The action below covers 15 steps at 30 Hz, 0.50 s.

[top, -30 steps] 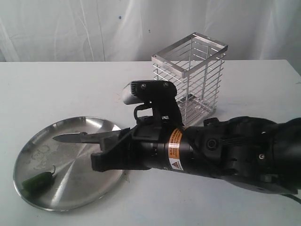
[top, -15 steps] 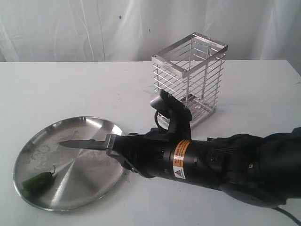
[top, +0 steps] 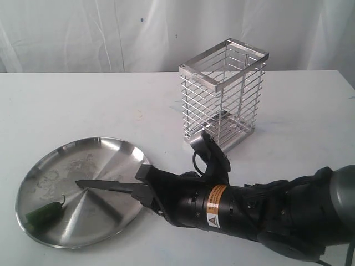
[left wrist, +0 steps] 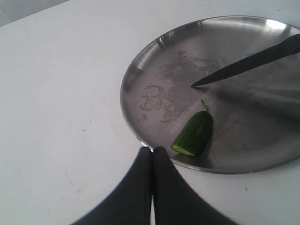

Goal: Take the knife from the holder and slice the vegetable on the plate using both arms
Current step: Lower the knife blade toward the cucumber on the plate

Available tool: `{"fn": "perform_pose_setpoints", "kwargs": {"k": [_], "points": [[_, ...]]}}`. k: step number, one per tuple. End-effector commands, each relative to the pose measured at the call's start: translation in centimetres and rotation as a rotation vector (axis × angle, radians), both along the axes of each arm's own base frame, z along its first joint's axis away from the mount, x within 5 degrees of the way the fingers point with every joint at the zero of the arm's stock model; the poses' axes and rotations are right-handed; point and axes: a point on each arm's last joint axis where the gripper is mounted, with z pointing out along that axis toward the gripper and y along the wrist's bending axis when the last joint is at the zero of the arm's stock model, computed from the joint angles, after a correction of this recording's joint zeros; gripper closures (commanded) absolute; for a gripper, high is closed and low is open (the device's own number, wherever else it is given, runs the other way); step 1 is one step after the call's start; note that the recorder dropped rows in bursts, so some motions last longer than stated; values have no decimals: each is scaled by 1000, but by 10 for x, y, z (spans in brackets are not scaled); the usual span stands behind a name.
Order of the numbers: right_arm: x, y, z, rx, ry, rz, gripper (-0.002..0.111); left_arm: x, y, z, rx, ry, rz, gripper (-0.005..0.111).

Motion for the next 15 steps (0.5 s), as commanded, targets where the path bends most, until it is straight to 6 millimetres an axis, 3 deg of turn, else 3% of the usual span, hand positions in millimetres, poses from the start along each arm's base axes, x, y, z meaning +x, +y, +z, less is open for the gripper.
{"fn": "perform_pose_setpoints", "kwargs": {"k": [1, 8, 15], "points": [[1, -8, -7, 14, 30, -33, 108, -1, -1, -1, -10, 1, -2, 107], [2, -13, -18, -8, 90, -67, 108, -1, -1, -1, -10, 1, -2, 107], [1, -11, -45, 18, 233, -88, 108, -1, -1, -1, -10, 1, -2, 107]]}}
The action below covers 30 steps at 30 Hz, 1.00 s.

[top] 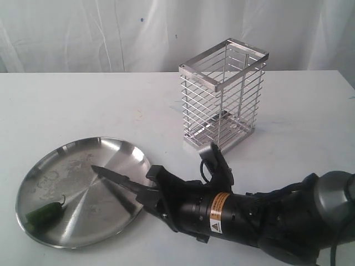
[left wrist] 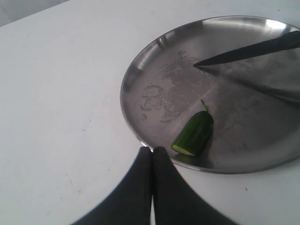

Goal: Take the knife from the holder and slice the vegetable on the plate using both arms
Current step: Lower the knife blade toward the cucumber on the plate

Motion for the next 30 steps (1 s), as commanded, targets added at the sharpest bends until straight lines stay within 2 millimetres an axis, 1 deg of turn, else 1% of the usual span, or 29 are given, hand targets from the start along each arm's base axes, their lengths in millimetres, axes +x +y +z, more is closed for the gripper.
{"fn": "perform_pose_setpoints", "kwargs": {"k": [1, 7, 9, 11, 16, 23, 27, 30], "points": [[-3, -5, -25, -44, 129, -20, 108, -1, -1, -1, -10, 1, -2, 107], [-2, -3, -26, -24, 125, -14, 108, -1, -1, -1, -10, 1, -2, 107], [-3, -4, -27, -34, 127, -12, 106, -1, -1, -1, -10, 1, -2, 107], [-3, -5, -29, -54, 134, -12, 100, -1, -1, -1, -10, 1, -2, 107], [-5, -5, -39, -90, 155, 0, 80, -1, -1, -1, -10, 1, -2, 107], [-7, -4, -41, -84, 159, 28, 67, -1, -1, -1, -10, 1, -2, 107], [-8, -3, -34, -84, 123, 67, 53, -1, -1, -1, -10, 1, -2, 107], [-6, -6, -24, -107, 68, 84, 48, -1, -1, -1, -10, 1, -2, 107]]}}
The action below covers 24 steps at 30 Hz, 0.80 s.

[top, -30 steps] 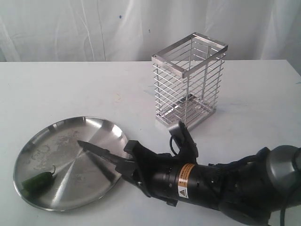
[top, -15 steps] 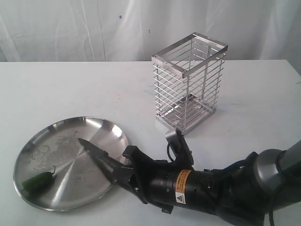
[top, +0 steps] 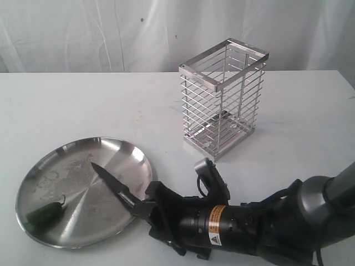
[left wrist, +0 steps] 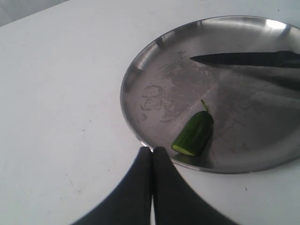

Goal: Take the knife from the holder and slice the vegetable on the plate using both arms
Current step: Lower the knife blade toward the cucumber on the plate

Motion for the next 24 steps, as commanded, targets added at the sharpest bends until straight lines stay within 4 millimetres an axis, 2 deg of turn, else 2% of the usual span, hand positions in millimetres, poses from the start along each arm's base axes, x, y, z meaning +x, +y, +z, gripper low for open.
{"fn": "perform_pose_setpoints", "kwargs": {"k": [1, 9, 14, 19, 21, 24], "points": [[-1, -10, 5, -107, -47, 37, 47, -1, -1, -1, -10, 1, -2, 107], [1, -25, 33, -263, -177, 94, 47, -1, -1, -1, -10, 1, -2, 107], [0, -31, 71, -378, -407, 212, 47, -1, -1, -1, -10, 1, -2, 107], [5, -31, 117, -606, -733, 309, 47, -1, -1, -1, -10, 1, -2, 107], [6, -28, 127, -715, -839, 350, 47, -1, -1, -1, -10, 1, -2, 107], [11, -25, 134, -1051, -942, 477, 47, -1, -1, -1, -10, 1, -2, 107]]}}
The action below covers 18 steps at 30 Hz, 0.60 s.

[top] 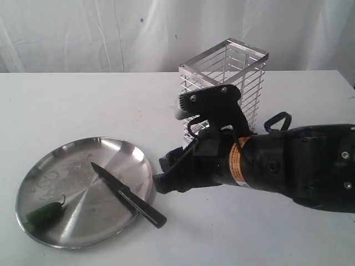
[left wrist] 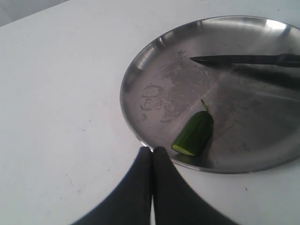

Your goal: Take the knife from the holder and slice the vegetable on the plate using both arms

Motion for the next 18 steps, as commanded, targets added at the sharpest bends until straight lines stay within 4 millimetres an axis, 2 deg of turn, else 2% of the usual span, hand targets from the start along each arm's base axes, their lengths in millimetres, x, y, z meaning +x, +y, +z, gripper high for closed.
{"fn": "perform_pose_setpoints", "kwargs": {"k": [1, 4, 7, 9, 14, 18], "points": [[1, 5, 5, -444, -102, 57, 48, -1, -1, -1, -10, 1, -2, 107], [-15, 27, 2, -670, 19, 299, 50, -1, -1, -1, -10, 1, -2, 107], [-26, 61, 6, -829, -27, 469, 50, -1, -1, -1, -10, 1, -2, 107], [-28, 83, 1, -906, -58, 556, 50, -1, -1, -1, -10, 1, -2, 107], [-14, 126, -24, -972, -77, 596, 50, -1, -1, -1, -10, 1, -2, 107], [-6, 144, -30, -949, -80, 574, 50, -1, -1, -1, -10, 1, -2, 107]]}}
